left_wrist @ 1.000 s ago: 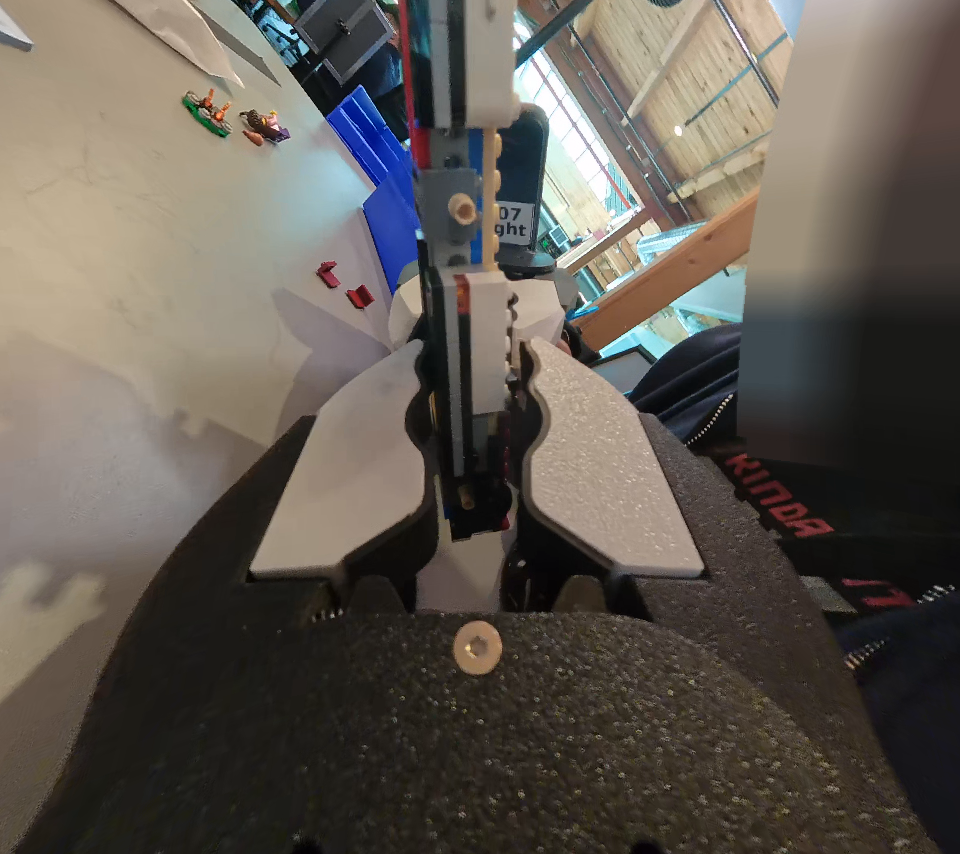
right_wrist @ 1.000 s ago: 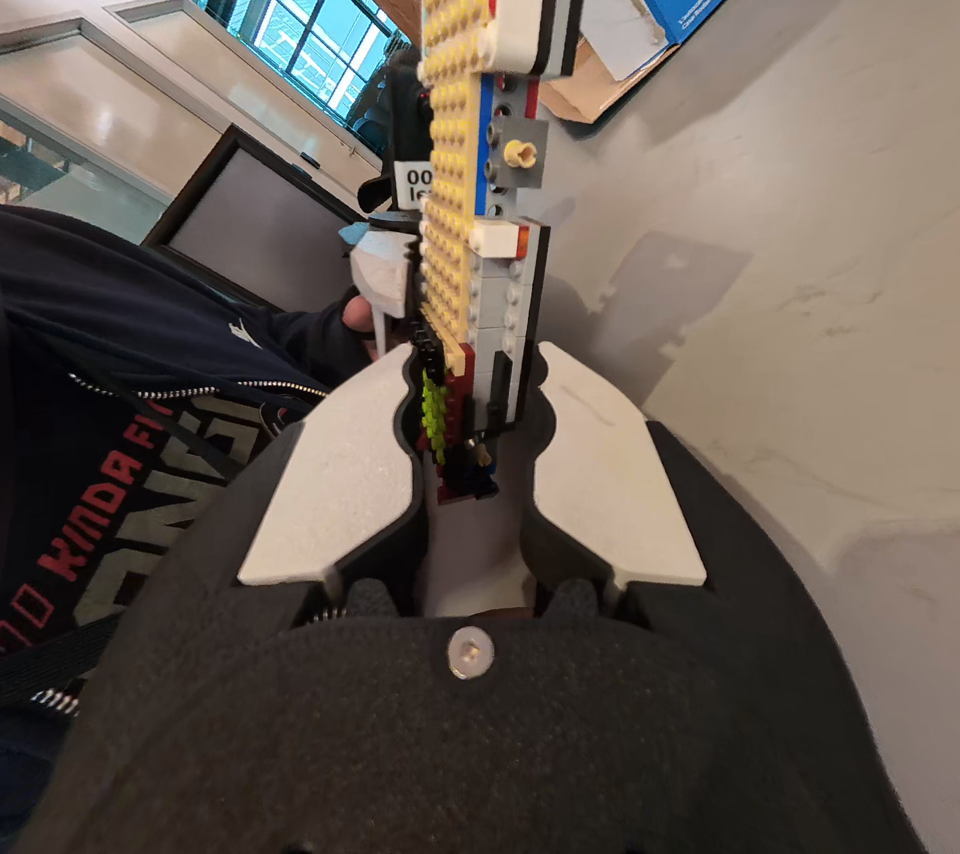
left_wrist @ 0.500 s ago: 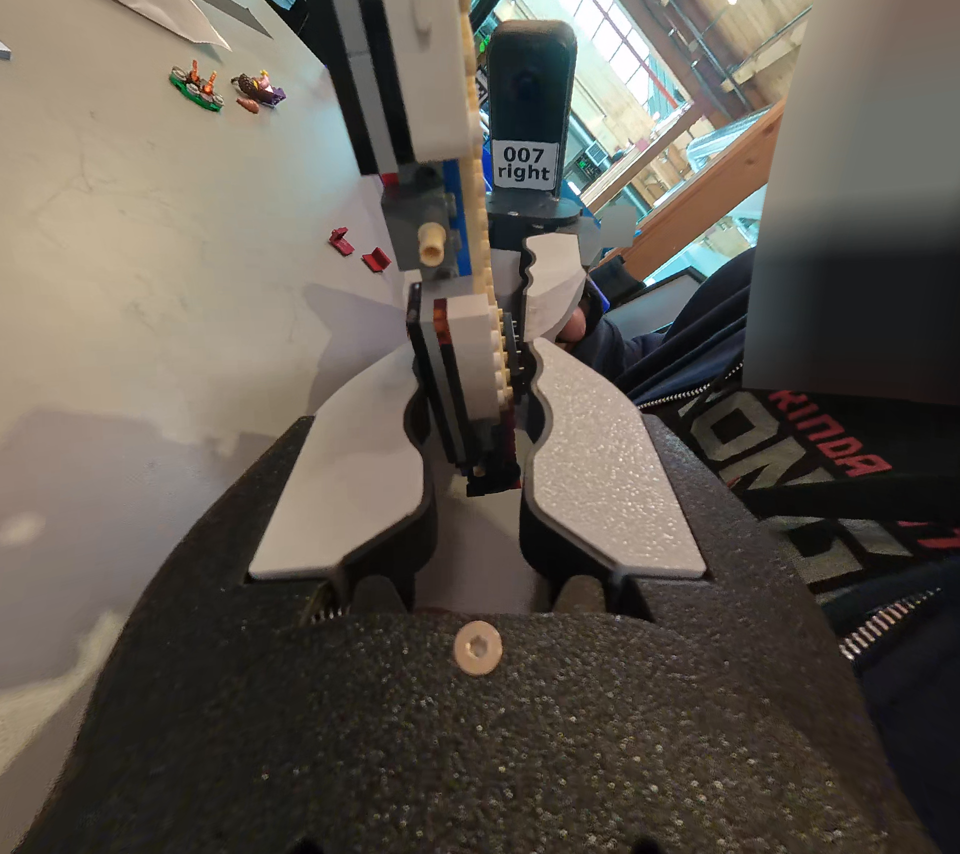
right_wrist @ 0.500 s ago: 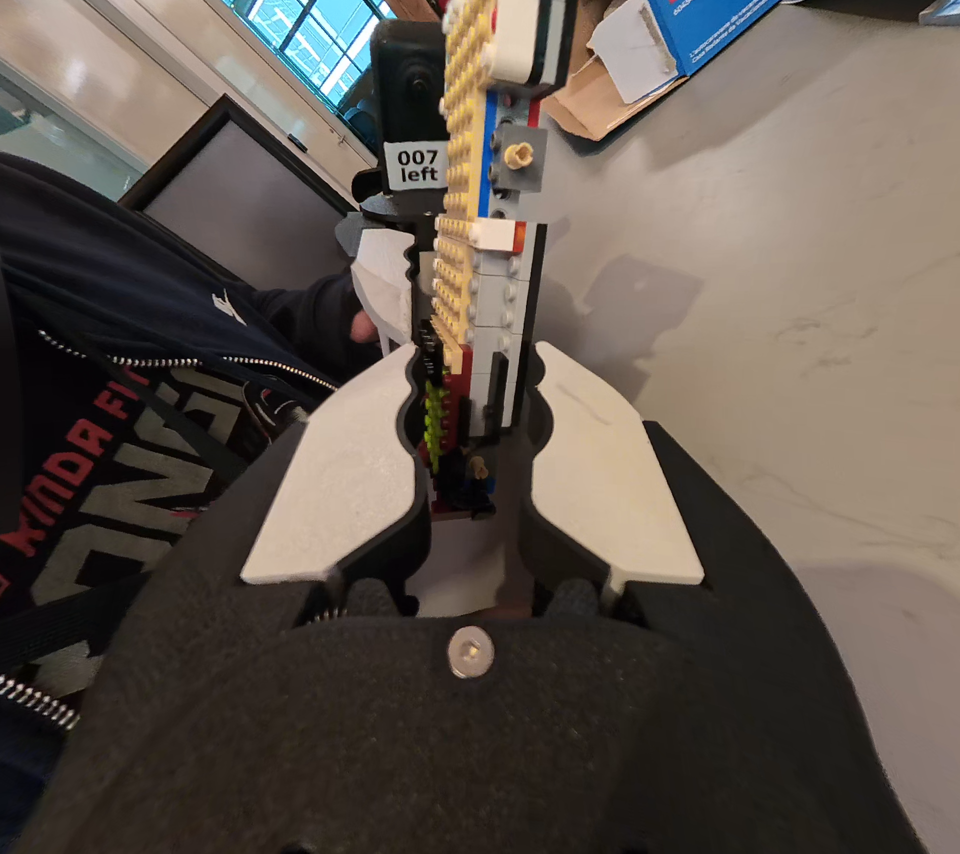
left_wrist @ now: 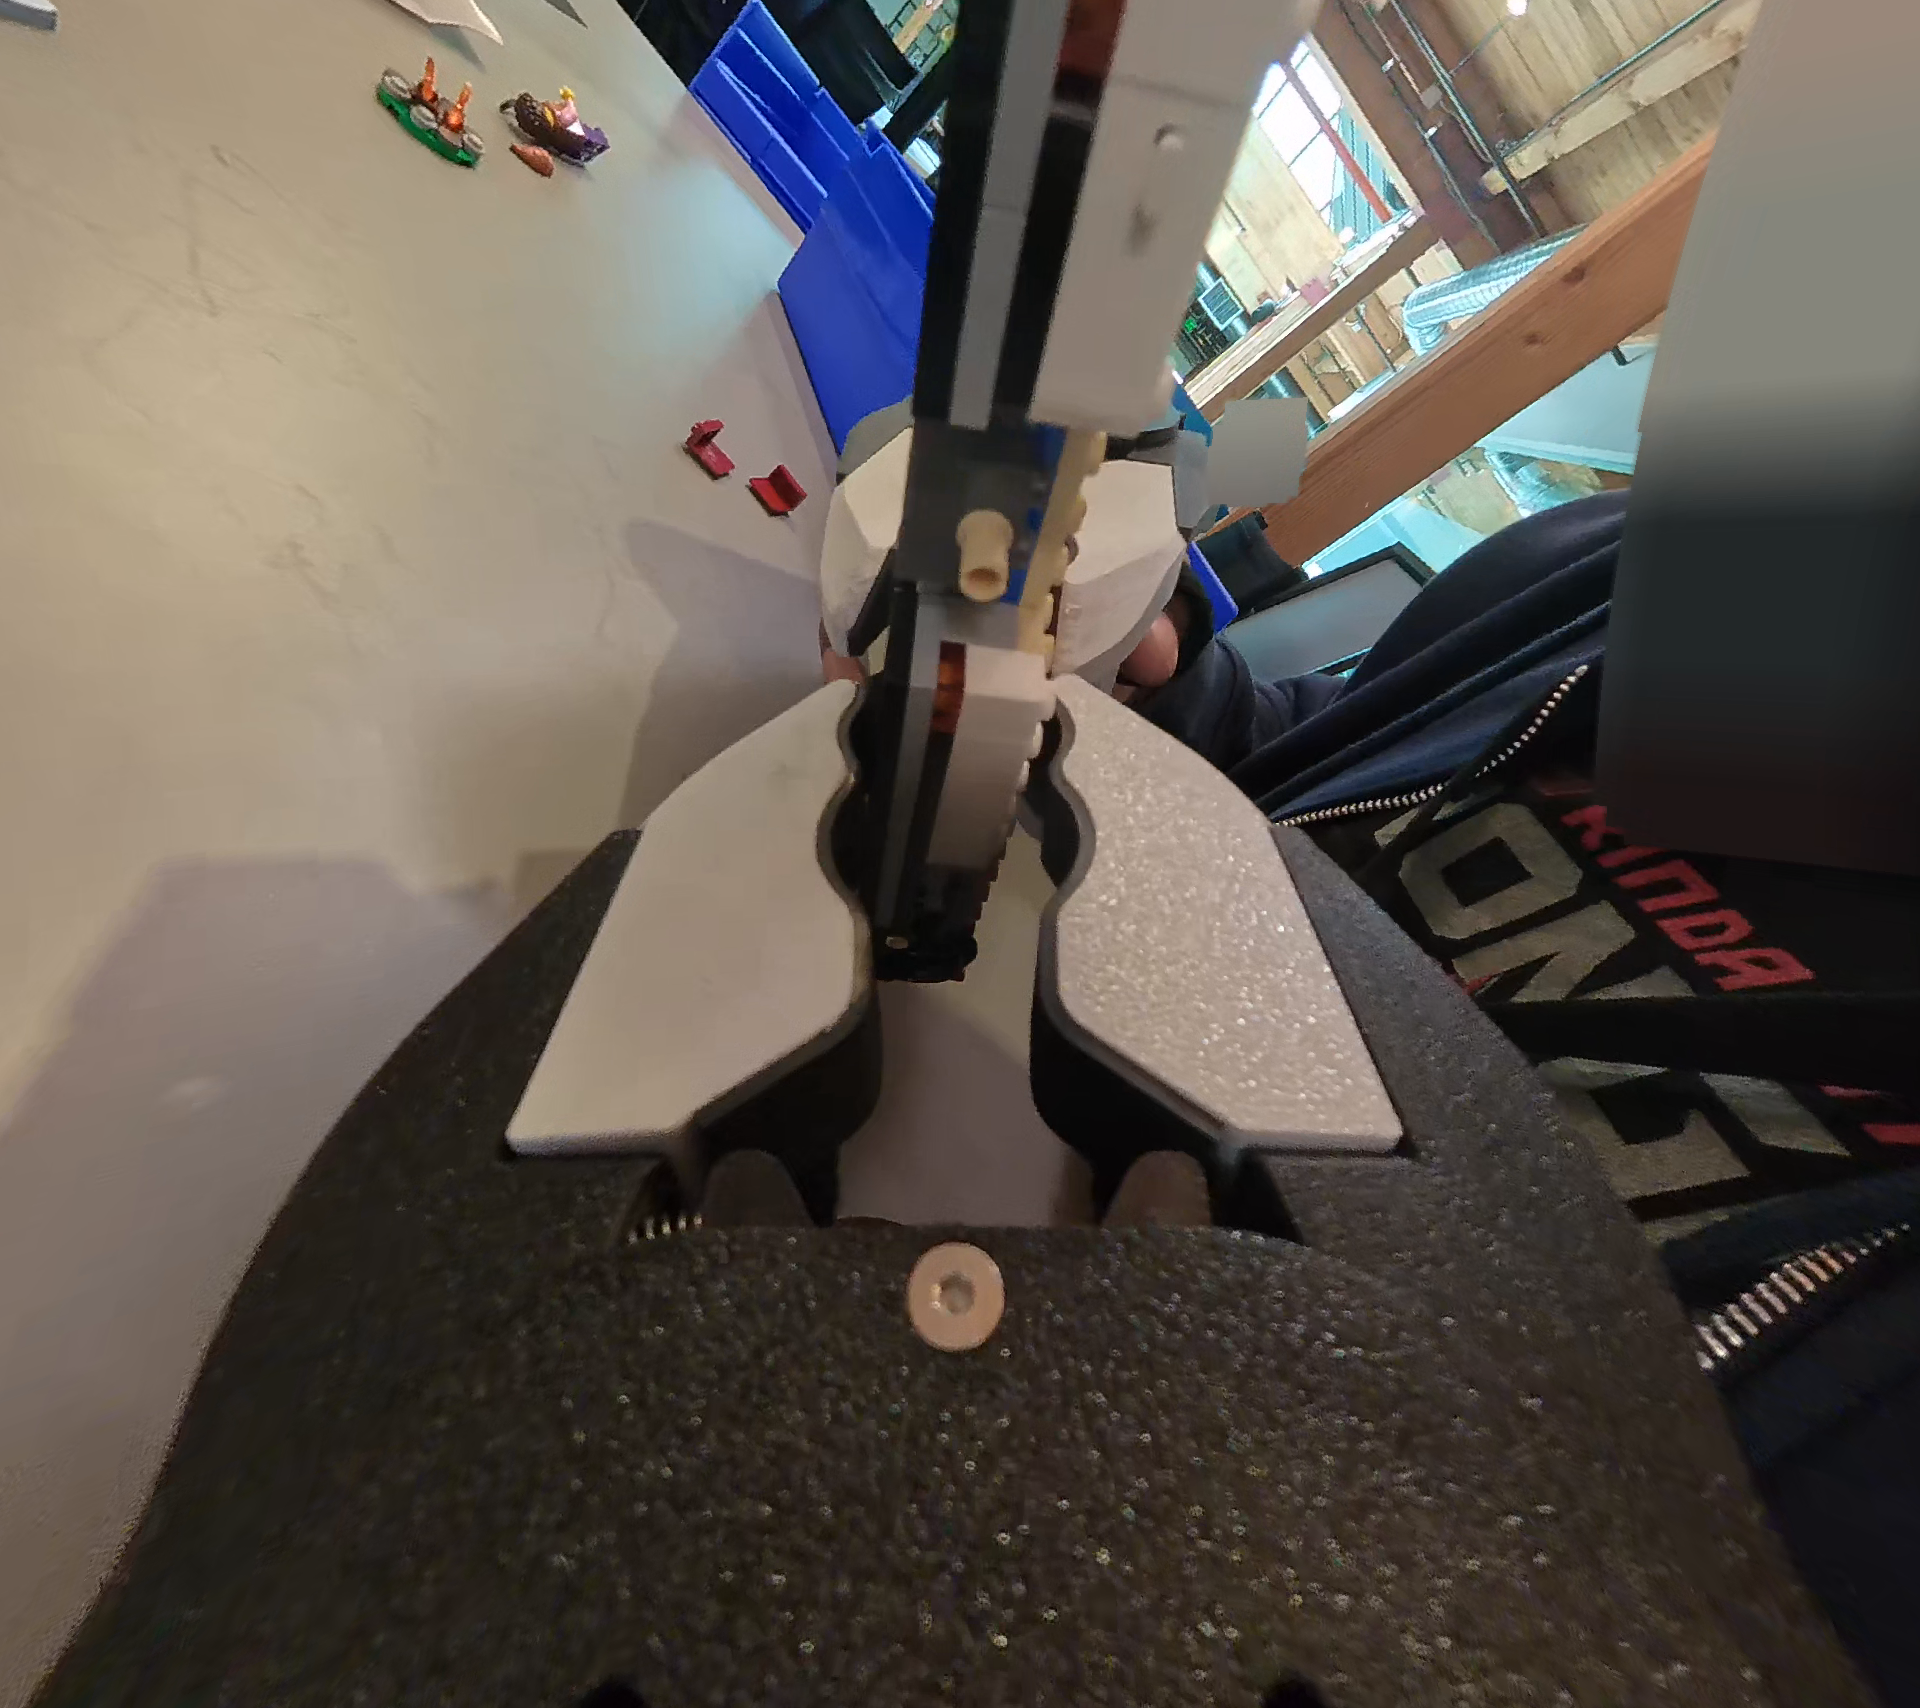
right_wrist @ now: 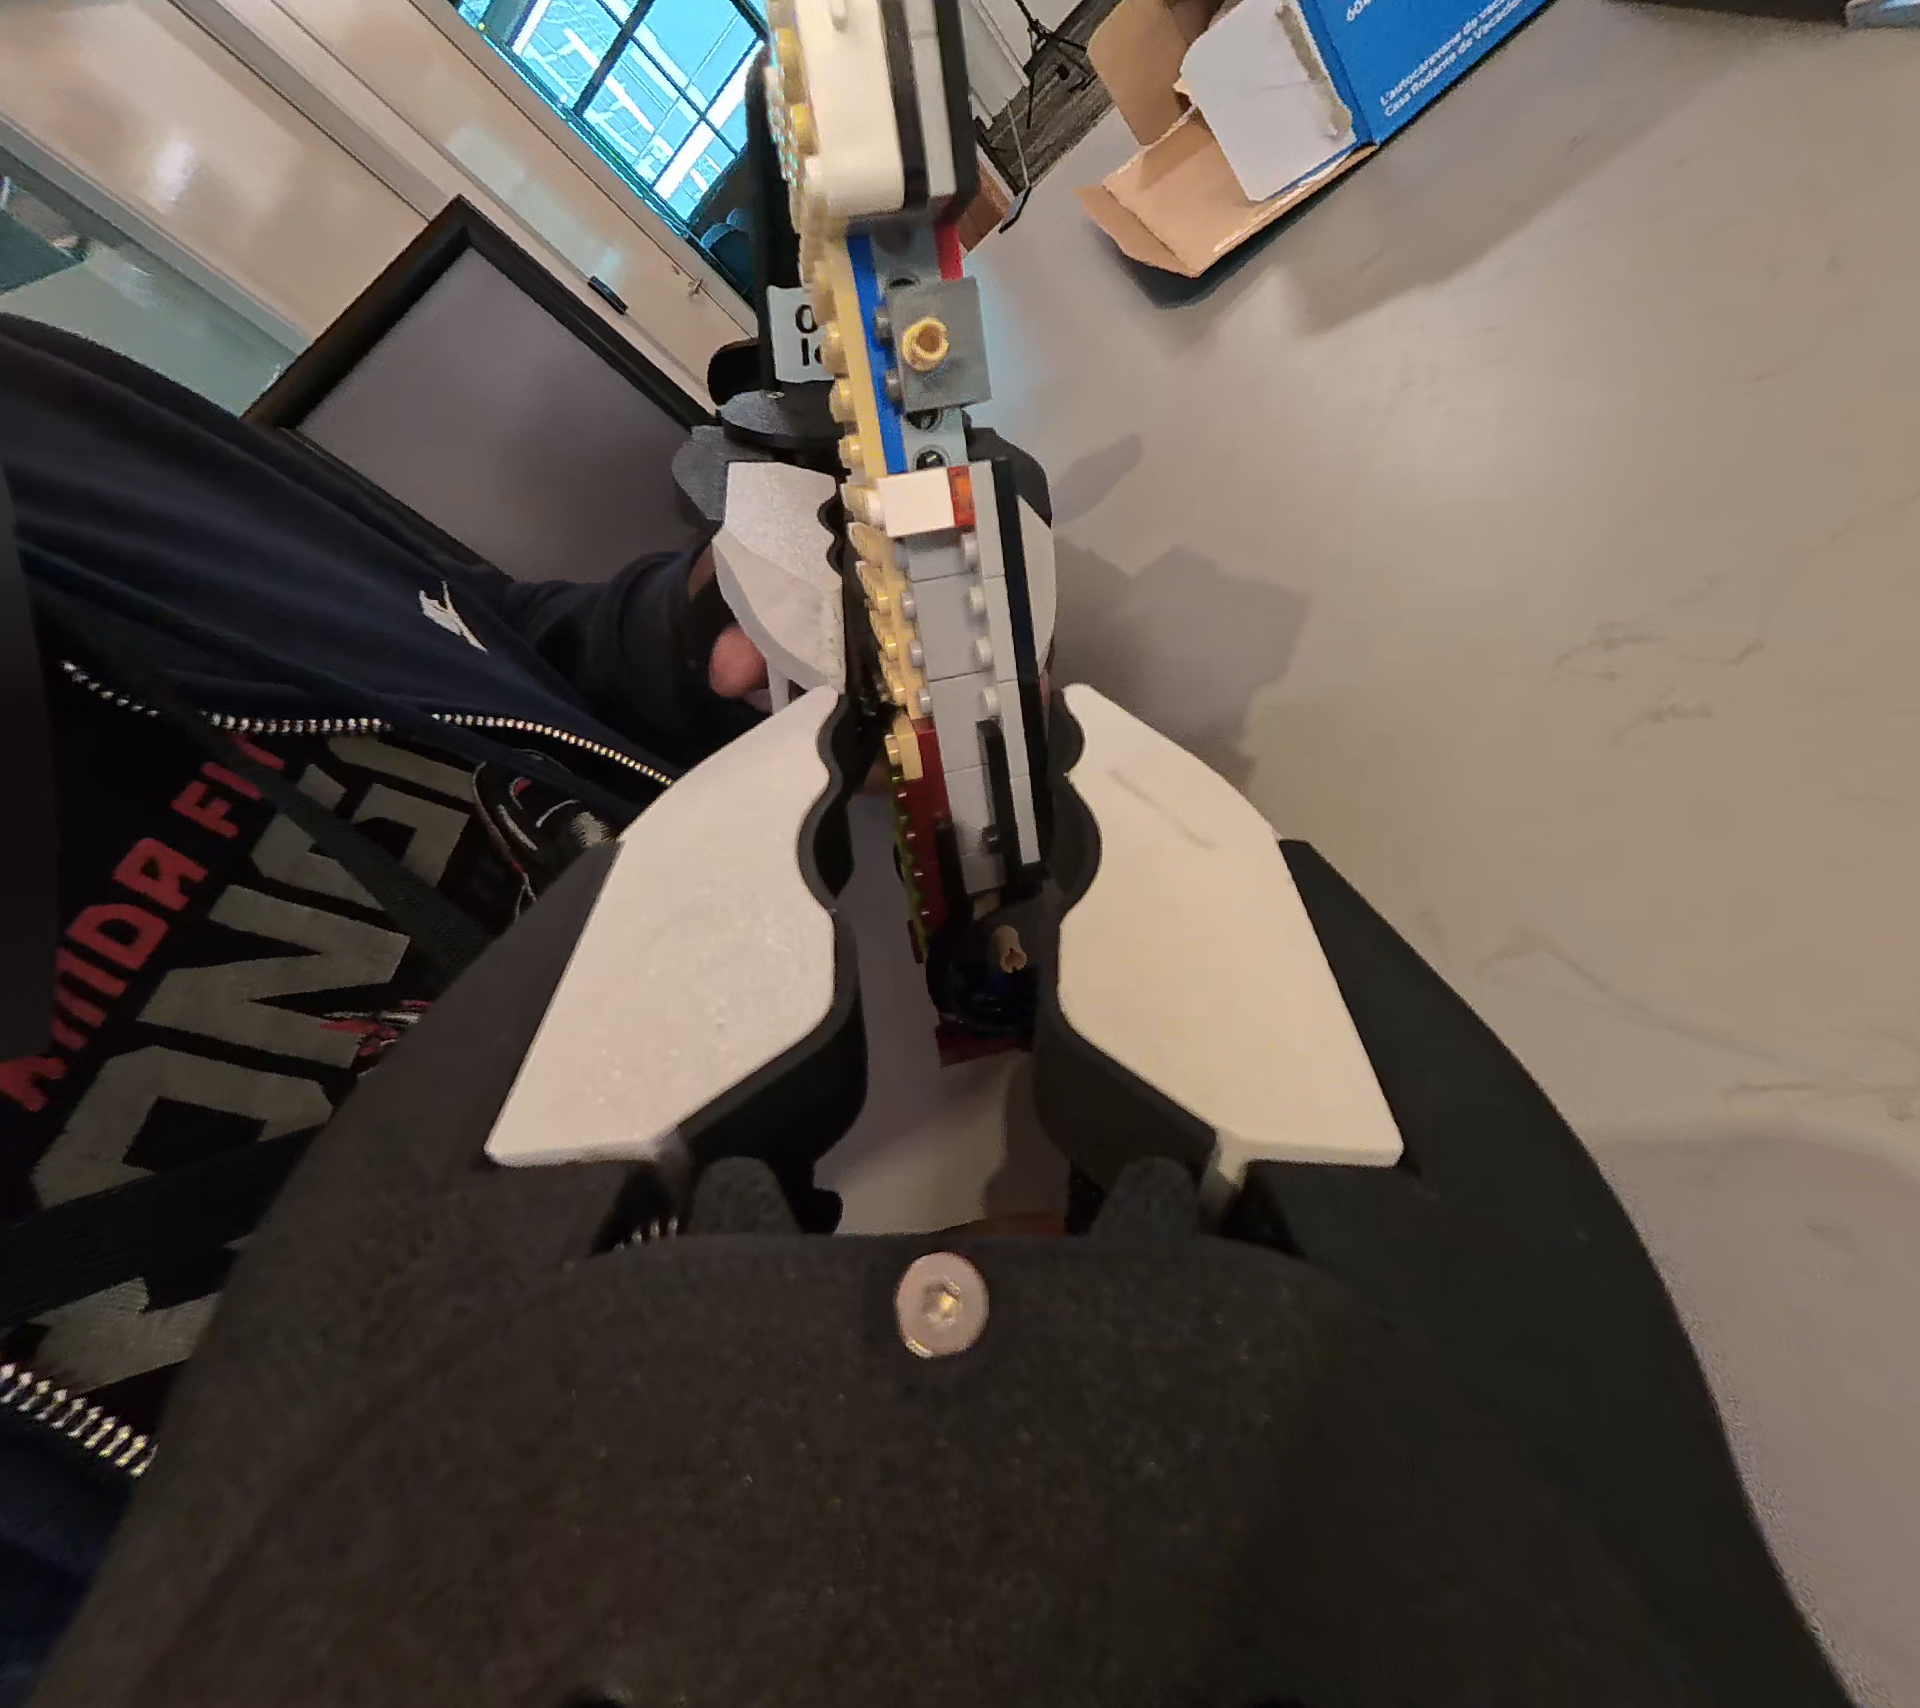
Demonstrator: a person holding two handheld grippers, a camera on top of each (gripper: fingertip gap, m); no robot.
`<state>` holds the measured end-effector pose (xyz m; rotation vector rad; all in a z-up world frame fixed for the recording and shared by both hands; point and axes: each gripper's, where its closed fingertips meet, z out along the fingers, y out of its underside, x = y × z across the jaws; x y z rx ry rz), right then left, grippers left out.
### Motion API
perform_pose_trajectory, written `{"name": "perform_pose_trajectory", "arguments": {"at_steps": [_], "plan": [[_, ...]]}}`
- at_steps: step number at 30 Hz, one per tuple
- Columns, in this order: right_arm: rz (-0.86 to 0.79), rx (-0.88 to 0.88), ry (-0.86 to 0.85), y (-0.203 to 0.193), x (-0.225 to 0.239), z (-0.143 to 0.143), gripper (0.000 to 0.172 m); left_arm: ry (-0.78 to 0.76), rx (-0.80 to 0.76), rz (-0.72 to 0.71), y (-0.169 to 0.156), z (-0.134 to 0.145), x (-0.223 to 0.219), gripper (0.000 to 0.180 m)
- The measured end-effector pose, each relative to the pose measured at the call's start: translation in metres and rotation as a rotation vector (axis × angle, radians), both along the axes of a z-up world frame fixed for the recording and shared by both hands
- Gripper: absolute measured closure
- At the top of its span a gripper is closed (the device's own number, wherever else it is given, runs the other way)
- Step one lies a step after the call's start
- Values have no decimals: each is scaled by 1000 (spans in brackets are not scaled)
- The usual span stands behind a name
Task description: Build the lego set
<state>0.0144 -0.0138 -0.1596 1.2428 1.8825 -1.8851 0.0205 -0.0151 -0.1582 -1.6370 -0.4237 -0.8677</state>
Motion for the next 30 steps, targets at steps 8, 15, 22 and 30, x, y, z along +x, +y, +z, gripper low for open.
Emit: {"name": "perform_pose_trajectory", "arguments": {"at_steps": [8,15,22,30], "plan": [[-49,-103,-124,6,-13,-5,138,-278,-16,24,5,-4,-11,151],[-67,-122,-133,9,-16,-5,137,-406,15,36,8,-3,-15,151],[-61,-122,-140,10,-16,-6,138,-470,31,53,9,-1,-19,150],[-47,-120,-132,12,-16,-3,136,-585,41,82,14,1,-27,154]]}}
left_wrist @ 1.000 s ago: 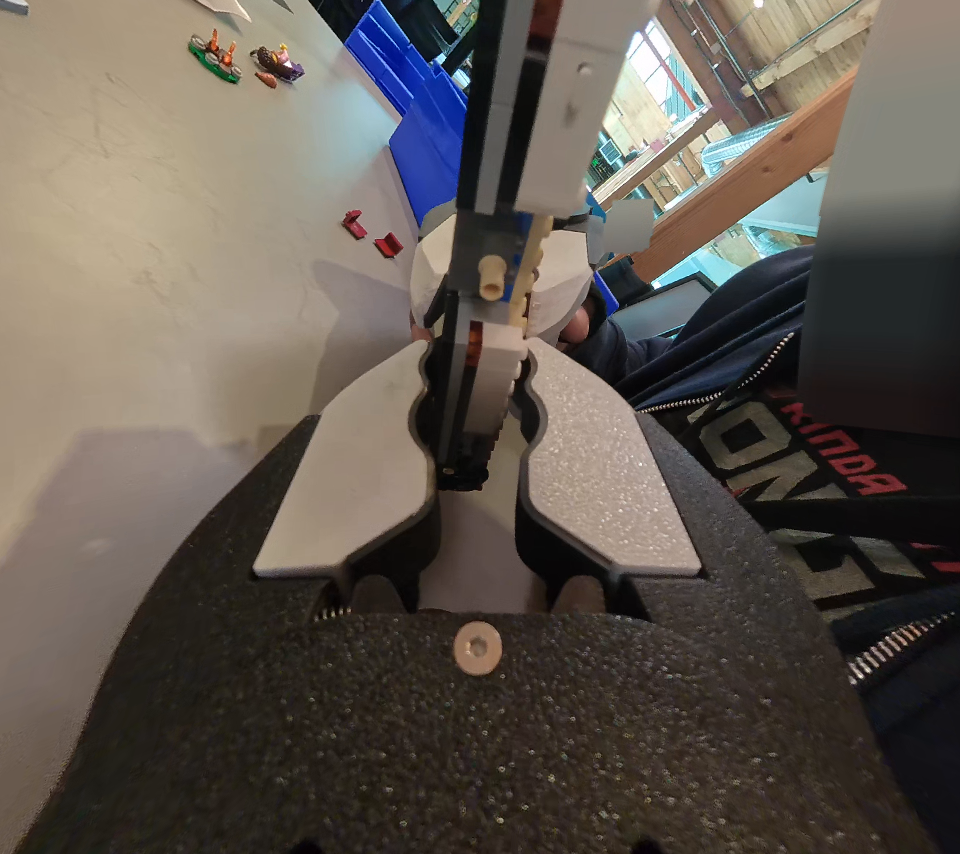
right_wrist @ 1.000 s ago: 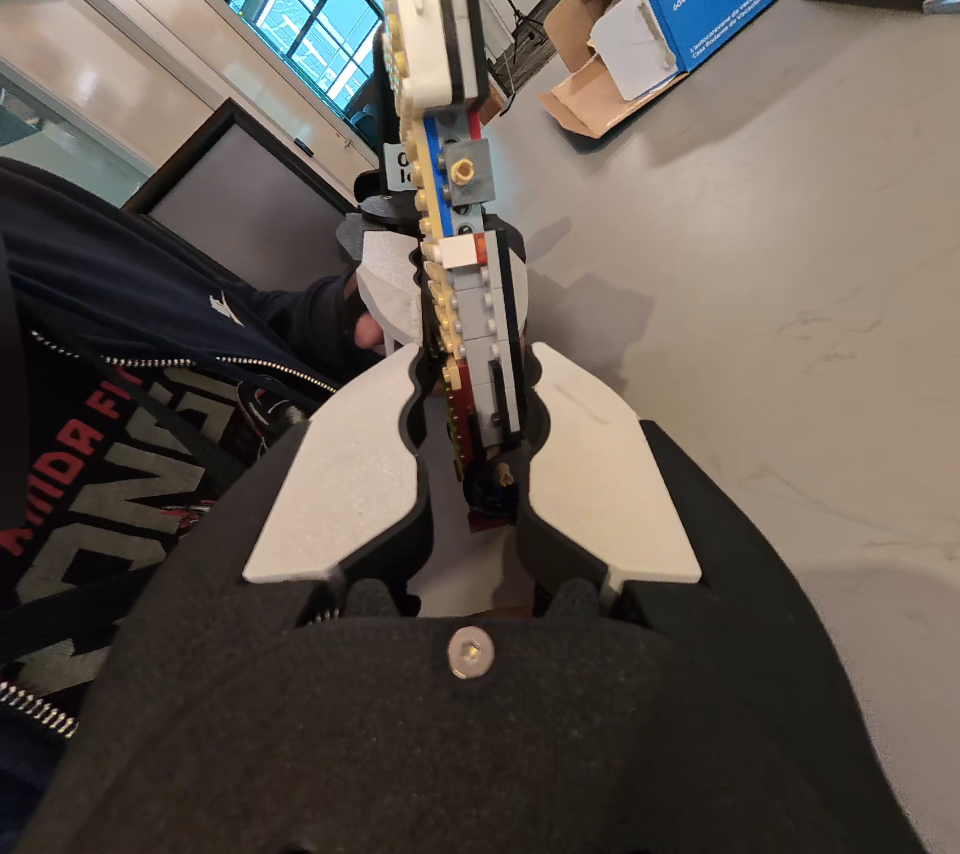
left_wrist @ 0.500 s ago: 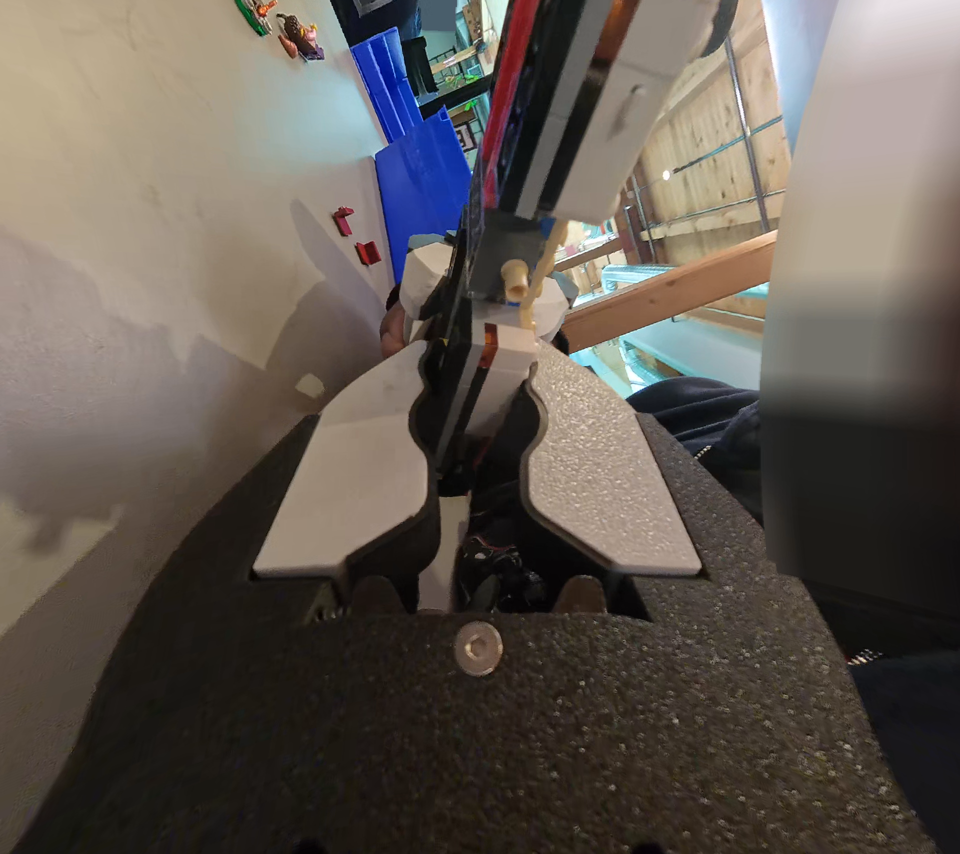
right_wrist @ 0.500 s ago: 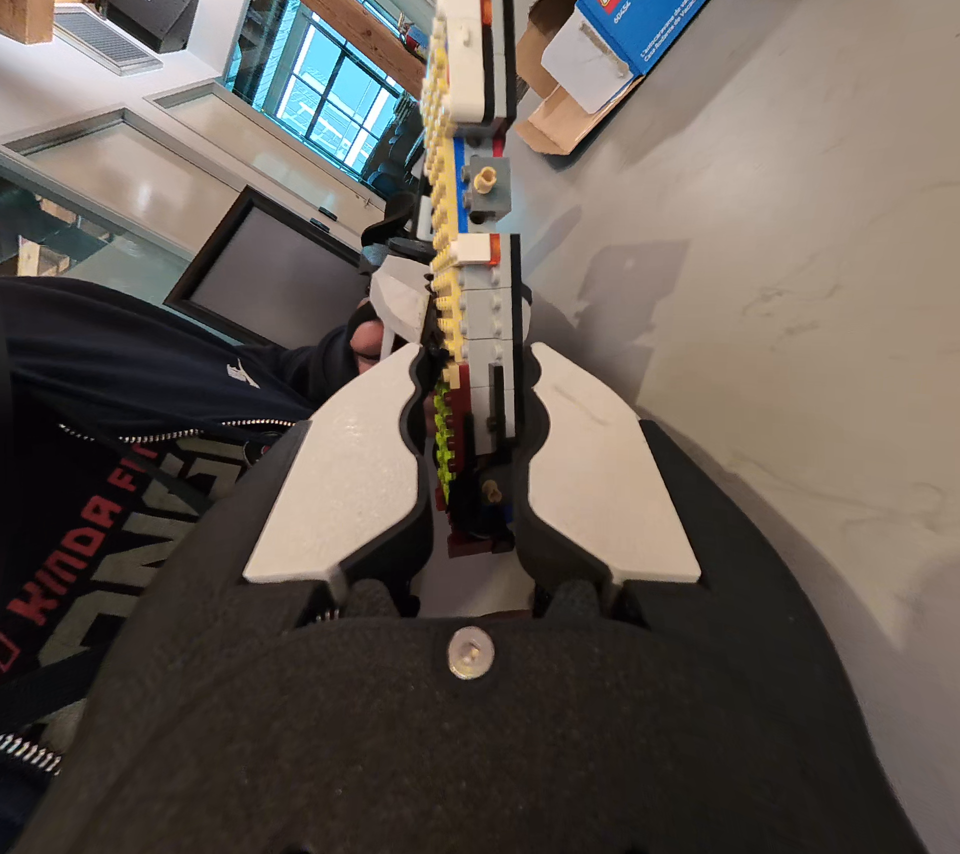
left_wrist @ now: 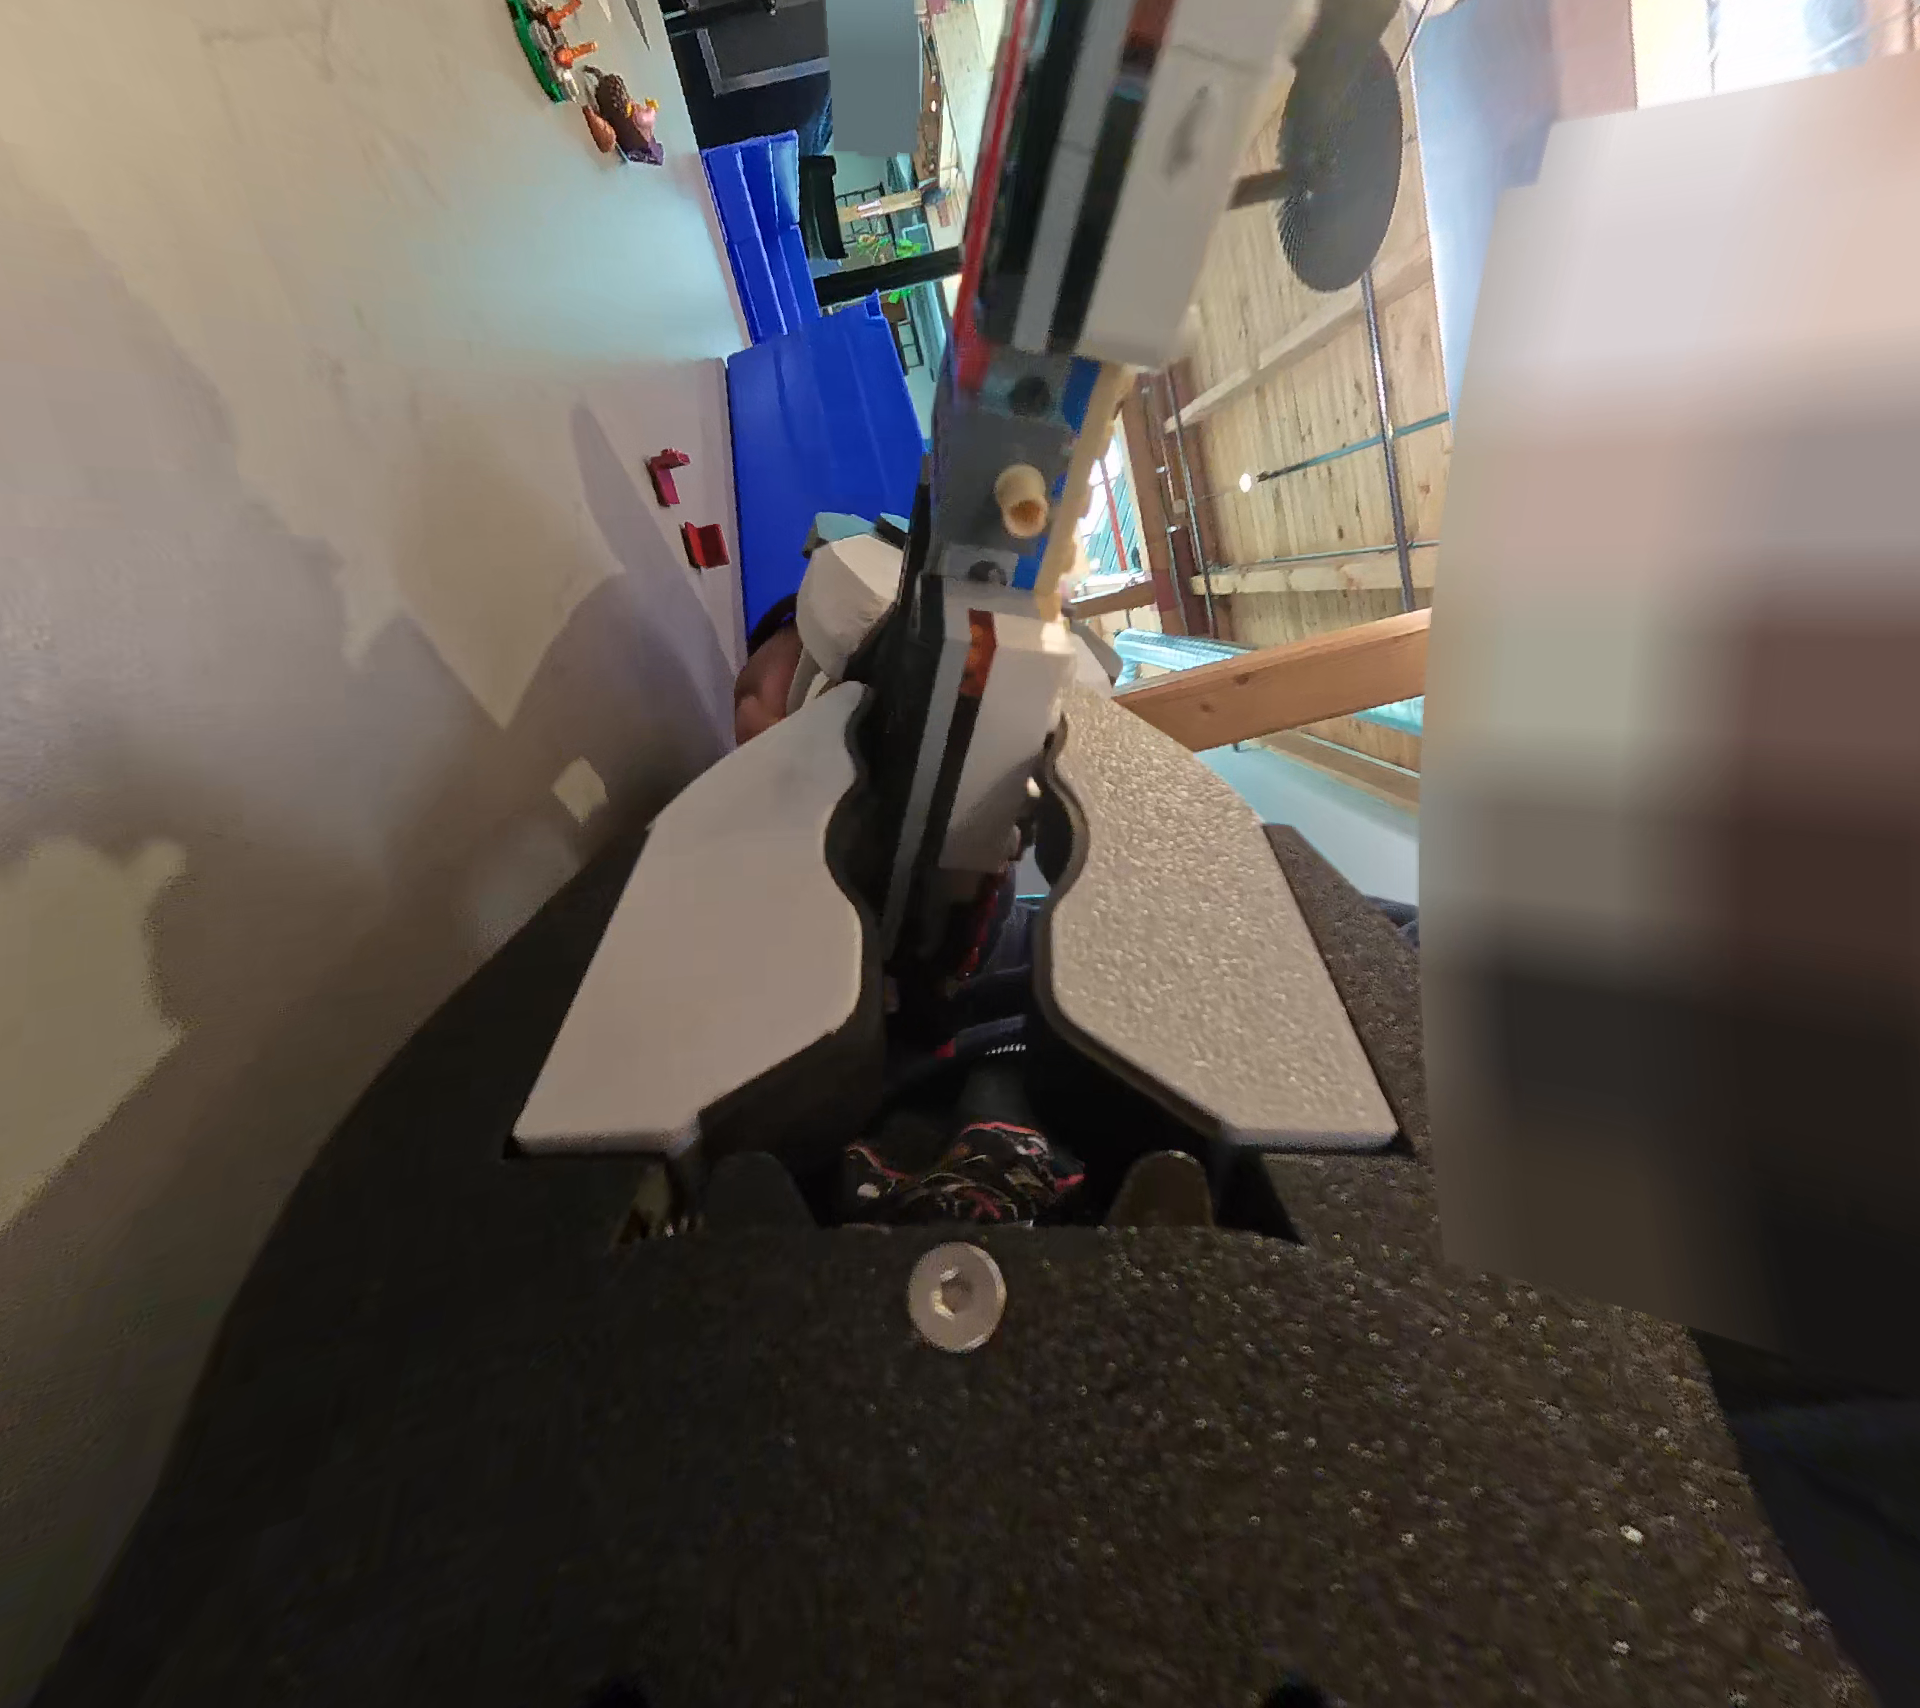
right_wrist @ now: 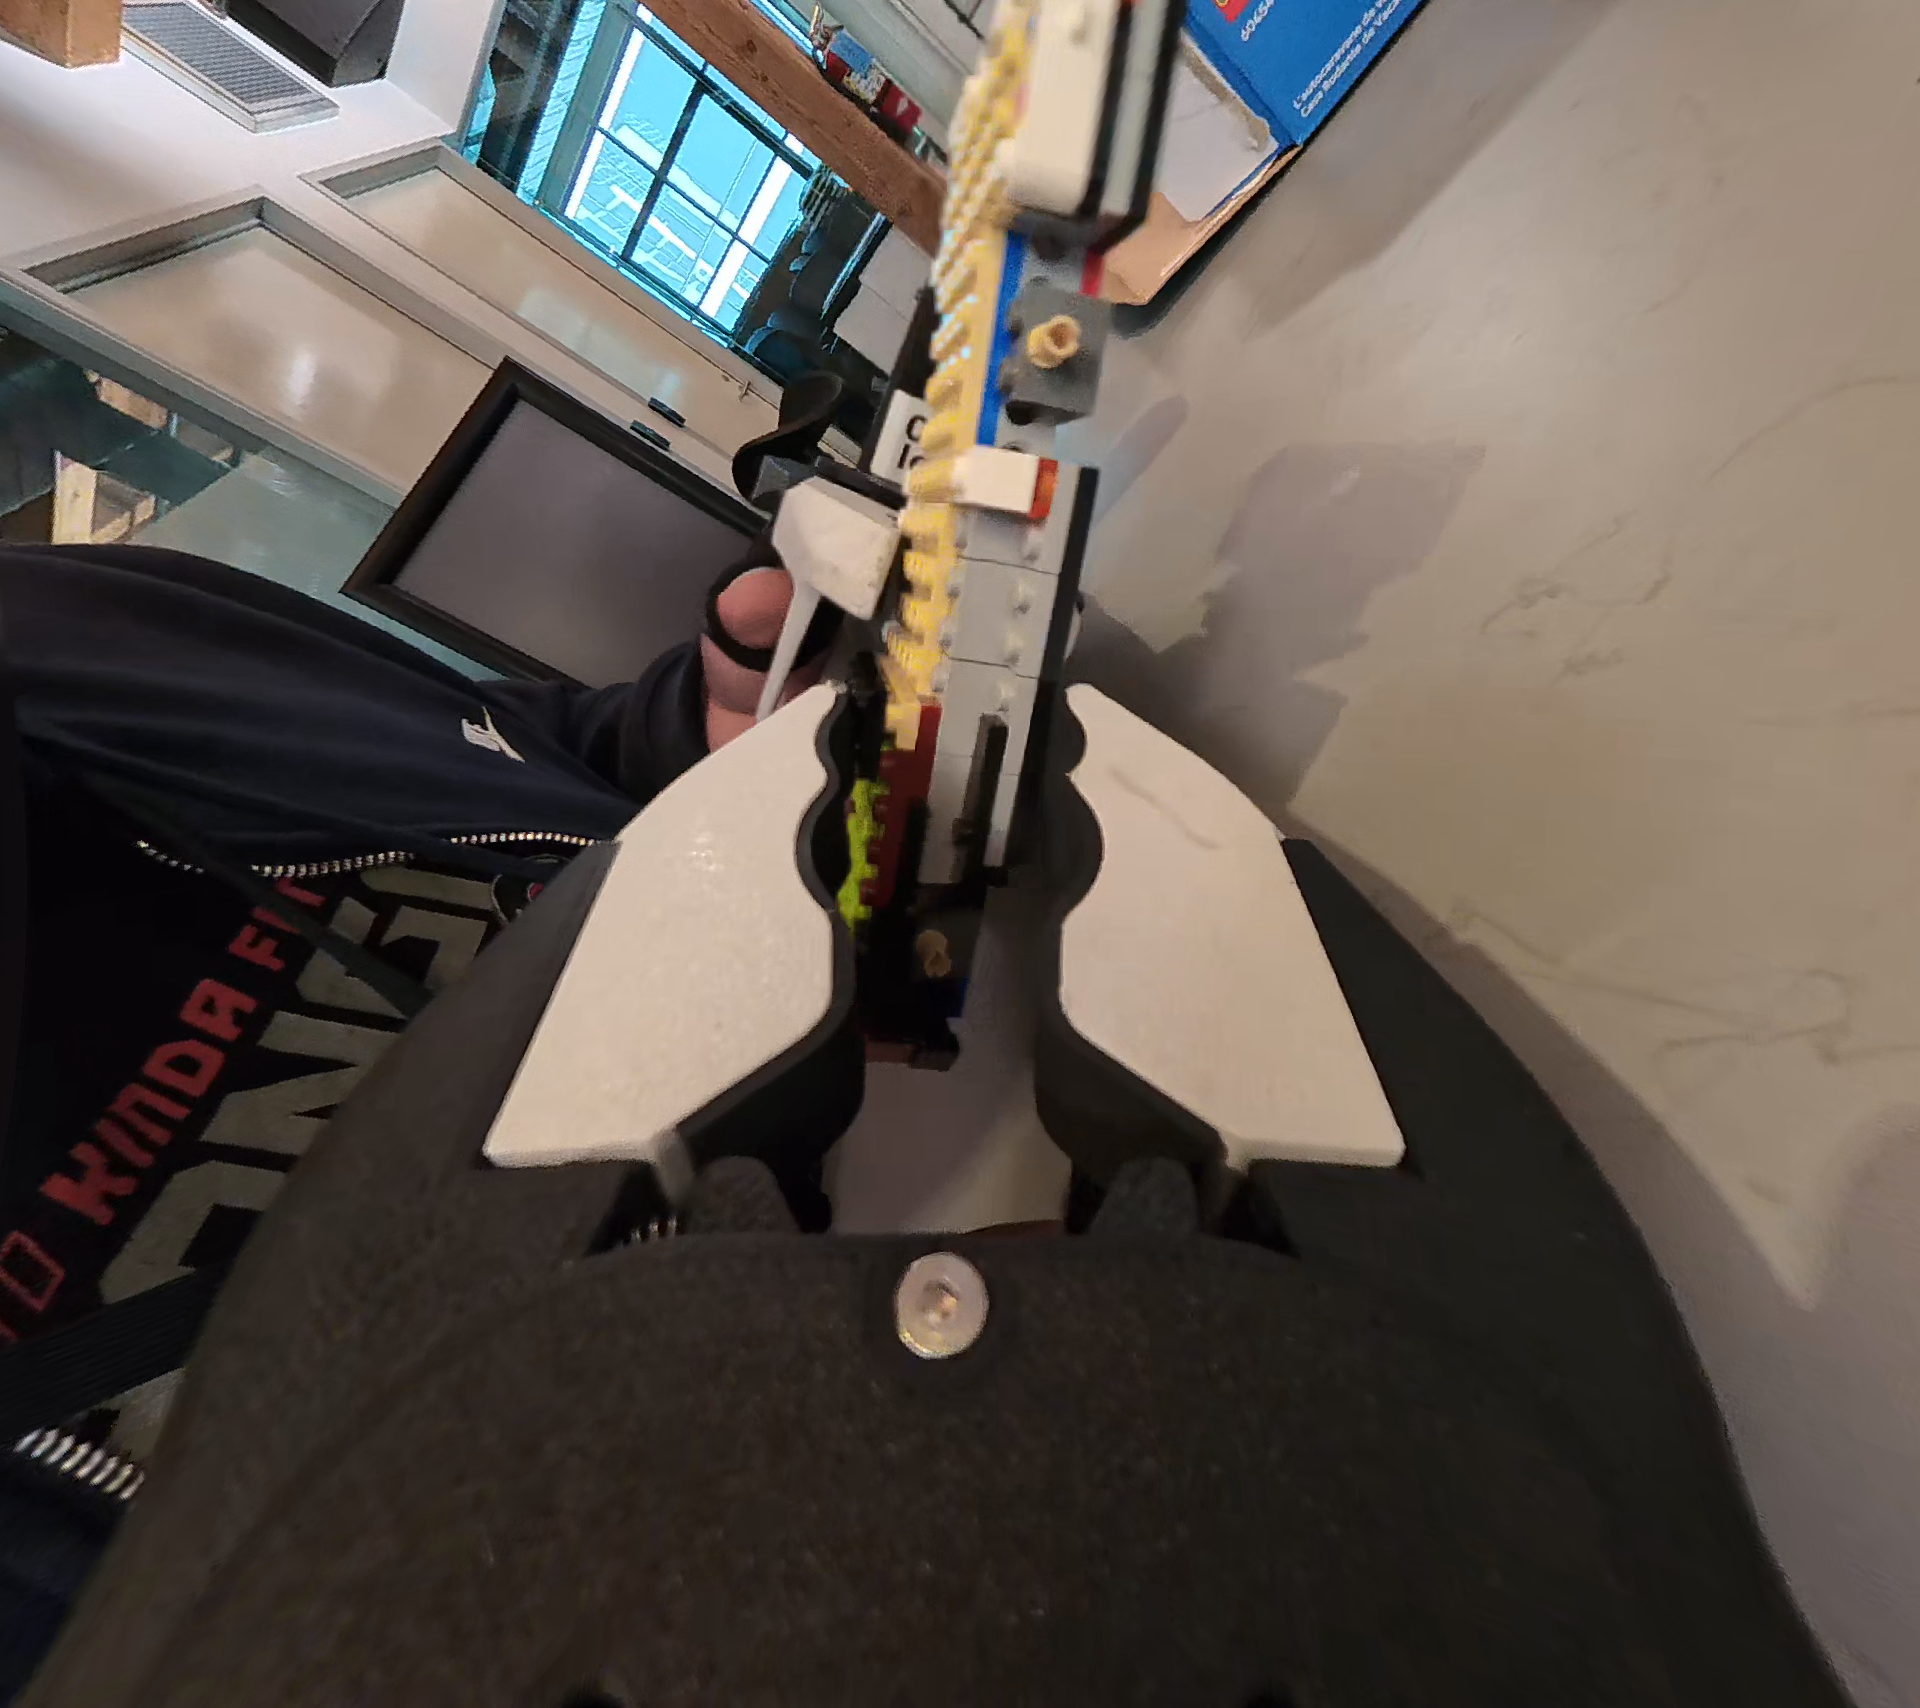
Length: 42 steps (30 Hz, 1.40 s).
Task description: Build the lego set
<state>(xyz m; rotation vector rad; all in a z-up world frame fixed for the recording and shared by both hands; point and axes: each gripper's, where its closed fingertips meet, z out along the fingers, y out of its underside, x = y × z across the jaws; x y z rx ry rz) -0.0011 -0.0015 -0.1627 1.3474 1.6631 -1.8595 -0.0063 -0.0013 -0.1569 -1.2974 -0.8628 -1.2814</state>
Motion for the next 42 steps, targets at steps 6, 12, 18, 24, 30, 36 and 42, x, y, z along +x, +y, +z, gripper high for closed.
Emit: {"name": "perform_pose_trajectory", "arguments": {"at_steps": [6,12,18,24,30,36,42], "plan": [[-7,36,6,2,0,-1,135,-4,-12,16,2,-1,-1,154],[2,72,18,1,2,-4,132,46,-43,10,3,-1,1,155],[-4,90,21,3,2,-5,128,61,-51,-13,5,-1,6,155],[5,91,23,4,4,-5,129,67,-49,-25,4,-2,7,155],[24,101,23,3,7,-5,129,84,-57,-49,2,-2,10,155],[12,117,15,4,7,-5,130,83,-83,-72,-1,-4,13,156],[11,151,6,2,7,-6,132,56,-78,-76,-6,-6,13,156]]}}
